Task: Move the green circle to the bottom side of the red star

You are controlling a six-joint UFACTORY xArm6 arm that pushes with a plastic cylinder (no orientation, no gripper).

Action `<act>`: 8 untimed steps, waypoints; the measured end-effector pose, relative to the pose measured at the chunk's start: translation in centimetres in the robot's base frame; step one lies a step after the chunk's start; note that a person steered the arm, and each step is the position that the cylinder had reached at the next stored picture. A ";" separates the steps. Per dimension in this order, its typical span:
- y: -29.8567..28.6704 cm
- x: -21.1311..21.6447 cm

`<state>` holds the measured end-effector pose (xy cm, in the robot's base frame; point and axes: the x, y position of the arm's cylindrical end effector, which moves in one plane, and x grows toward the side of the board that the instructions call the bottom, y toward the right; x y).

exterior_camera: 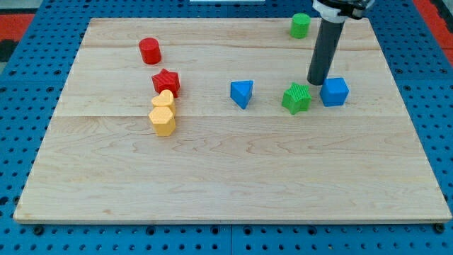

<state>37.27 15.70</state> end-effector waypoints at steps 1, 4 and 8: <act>1.8 0.7; 2.8 -7.2; 2.3 -16.7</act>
<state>20.62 18.03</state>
